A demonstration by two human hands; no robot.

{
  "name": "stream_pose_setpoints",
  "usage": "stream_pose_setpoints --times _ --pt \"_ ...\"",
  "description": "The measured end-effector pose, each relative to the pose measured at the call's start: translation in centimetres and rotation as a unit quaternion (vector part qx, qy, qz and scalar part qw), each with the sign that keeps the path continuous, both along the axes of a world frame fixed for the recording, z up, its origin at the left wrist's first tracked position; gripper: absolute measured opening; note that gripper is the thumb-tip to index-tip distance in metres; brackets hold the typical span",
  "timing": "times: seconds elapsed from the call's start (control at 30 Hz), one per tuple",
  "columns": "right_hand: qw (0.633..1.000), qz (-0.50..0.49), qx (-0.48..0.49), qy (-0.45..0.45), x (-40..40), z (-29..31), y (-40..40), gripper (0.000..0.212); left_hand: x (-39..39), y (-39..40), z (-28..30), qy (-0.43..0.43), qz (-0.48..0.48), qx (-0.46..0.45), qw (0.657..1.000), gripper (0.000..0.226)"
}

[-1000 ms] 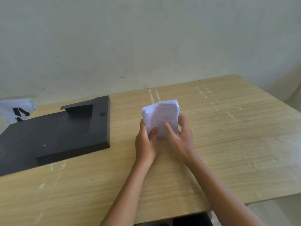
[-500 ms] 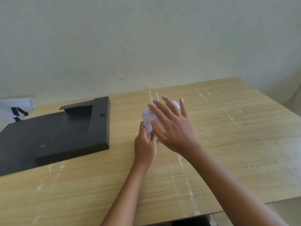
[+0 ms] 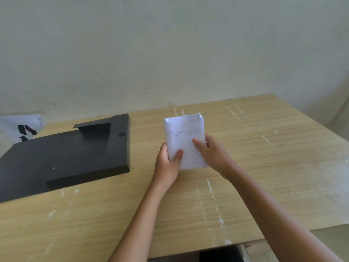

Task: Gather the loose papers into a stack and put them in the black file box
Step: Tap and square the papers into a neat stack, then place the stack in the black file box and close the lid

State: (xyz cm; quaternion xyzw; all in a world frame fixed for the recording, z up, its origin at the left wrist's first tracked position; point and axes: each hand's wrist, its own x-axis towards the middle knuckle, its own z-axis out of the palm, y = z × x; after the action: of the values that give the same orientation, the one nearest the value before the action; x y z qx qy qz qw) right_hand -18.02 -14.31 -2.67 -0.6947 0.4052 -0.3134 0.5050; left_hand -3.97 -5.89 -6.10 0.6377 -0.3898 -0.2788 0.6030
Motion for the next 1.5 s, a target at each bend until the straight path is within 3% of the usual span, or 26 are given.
stream_pose_setpoints --times 0.13,0.27,0.5,0.7,0.87,0.93,1.1,1.5 --pt "0.998 -0.017 0.046 -0.035 0.4 -0.3 0.6 0.019 0.8 0.8 0.9 -0.033 -0.02 0.056 0.998 0.021" --pt "0.998 -0.015 0.05 -0.046 2.6 0.0 1.7 0.019 2.1 2.0 2.3 -0.043 0.032 0.096 0.994 0.027" --pt "0.997 0.039 0.017 -0.063 10.9 1.5 4.5 0.028 8.9 6.9 5.9 -0.029 0.141 0.034 0.989 0.017" --pt "0.987 0.106 -0.118 0.0 17.8 0.2 6.6 0.035 19.3 11.2 7.7 -0.103 0.25 0.066 0.961 0.022" --pt "0.924 0.196 -0.292 0.146 19.4 -3.3 7.3 0.049 26.8 11.2 7.3 -0.175 0.308 0.161 0.921 0.034" --pt "0.907 0.205 -0.327 0.169 19.8 -4.5 7.5 0.05 28.6 10.2 6.5 -0.205 0.308 0.209 0.905 0.035" --pt "0.909 0.189 -0.341 0.148 20.1 -5.0 7.4 0.048 30.7 7.3 3.7 -0.226 0.255 0.305 0.889 0.035" --pt "0.909 0.188 -0.348 0.127 20.1 -5.3 7.3 0.049 28.5 1.3 1.6 -0.205 0.168 0.397 0.879 0.05"
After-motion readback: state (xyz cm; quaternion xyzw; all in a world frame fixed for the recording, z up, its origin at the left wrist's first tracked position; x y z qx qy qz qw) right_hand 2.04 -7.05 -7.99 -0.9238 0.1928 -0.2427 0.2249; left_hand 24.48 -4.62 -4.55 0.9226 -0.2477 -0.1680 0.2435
